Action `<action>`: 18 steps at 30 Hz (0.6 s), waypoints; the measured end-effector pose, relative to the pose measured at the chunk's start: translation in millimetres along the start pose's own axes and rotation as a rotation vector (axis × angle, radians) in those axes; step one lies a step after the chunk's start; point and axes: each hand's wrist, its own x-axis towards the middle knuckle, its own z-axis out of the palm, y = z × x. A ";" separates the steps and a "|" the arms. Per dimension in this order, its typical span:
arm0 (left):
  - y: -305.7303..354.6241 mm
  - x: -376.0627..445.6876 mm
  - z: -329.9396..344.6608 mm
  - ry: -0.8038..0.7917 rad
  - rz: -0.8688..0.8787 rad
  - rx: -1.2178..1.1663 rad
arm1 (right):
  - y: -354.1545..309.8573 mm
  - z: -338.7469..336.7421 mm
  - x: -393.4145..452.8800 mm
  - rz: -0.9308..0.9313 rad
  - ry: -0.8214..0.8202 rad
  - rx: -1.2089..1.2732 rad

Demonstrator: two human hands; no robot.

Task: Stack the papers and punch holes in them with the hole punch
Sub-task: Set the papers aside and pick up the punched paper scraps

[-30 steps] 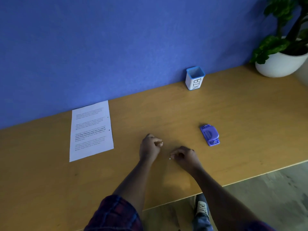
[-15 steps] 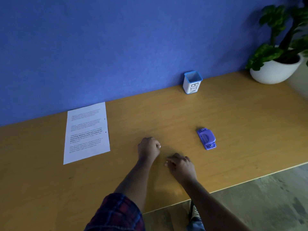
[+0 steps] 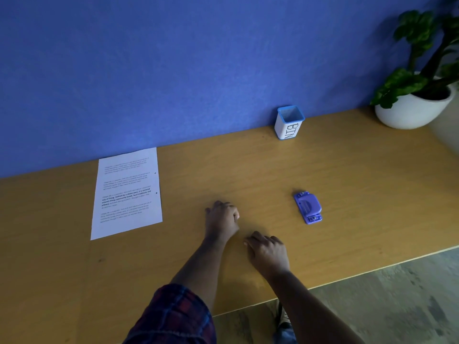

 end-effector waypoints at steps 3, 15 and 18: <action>-0.9 1.8 0.6 -0.027 0.021 0.002 | -1.1 2.2 -1.1 -0.026 -0.028 -0.003; -17.8 5.3 0.1 0.014 -0.151 -0.468 | 8.9 10.0 4.3 0.224 -0.117 0.353; -16.4 3.8 -0.4 0.033 -0.128 -0.447 | 13.5 8.2 7.3 0.270 -0.104 0.488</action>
